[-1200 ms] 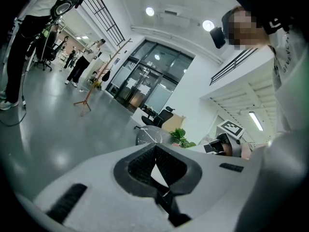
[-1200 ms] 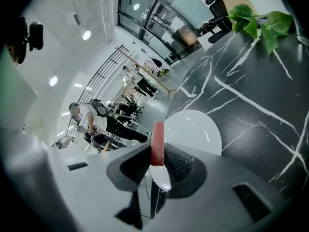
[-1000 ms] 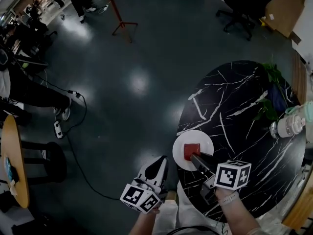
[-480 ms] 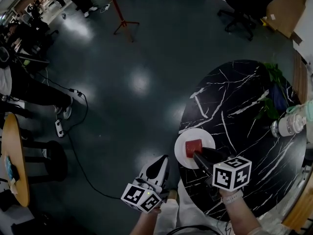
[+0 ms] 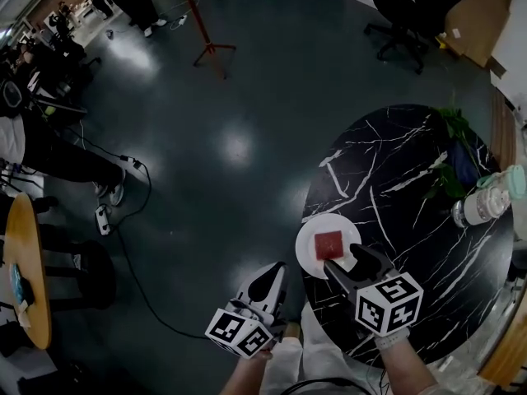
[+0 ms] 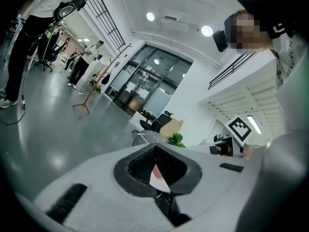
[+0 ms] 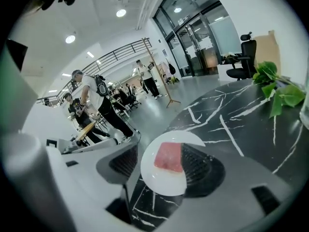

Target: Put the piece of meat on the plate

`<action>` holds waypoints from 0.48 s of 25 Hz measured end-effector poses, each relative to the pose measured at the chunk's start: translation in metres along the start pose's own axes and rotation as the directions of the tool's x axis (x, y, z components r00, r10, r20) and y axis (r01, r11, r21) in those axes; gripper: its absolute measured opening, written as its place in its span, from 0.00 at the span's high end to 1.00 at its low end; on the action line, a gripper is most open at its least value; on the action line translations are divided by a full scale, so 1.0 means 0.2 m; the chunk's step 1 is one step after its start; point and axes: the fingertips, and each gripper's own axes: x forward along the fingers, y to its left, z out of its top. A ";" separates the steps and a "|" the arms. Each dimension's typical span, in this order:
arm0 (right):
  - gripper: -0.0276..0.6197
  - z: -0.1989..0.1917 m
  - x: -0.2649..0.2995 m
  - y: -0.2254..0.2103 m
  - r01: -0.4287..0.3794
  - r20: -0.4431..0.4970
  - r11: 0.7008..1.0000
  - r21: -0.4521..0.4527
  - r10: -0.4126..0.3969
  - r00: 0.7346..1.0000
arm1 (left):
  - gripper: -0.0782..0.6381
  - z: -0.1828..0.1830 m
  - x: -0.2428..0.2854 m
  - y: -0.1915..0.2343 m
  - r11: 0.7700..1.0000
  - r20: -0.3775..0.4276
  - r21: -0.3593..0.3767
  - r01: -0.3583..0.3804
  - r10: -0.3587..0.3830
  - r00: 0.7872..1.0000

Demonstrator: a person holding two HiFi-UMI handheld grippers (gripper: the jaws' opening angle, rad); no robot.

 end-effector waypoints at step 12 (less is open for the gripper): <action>0.86 0.01 -0.32 0.28 -0.072 0.125 0.997 -0.010 0.072 0.990 | 0.88 0.13 -0.15 -0.25 0.994 0.003 0.046 0.096 -0.096 0.995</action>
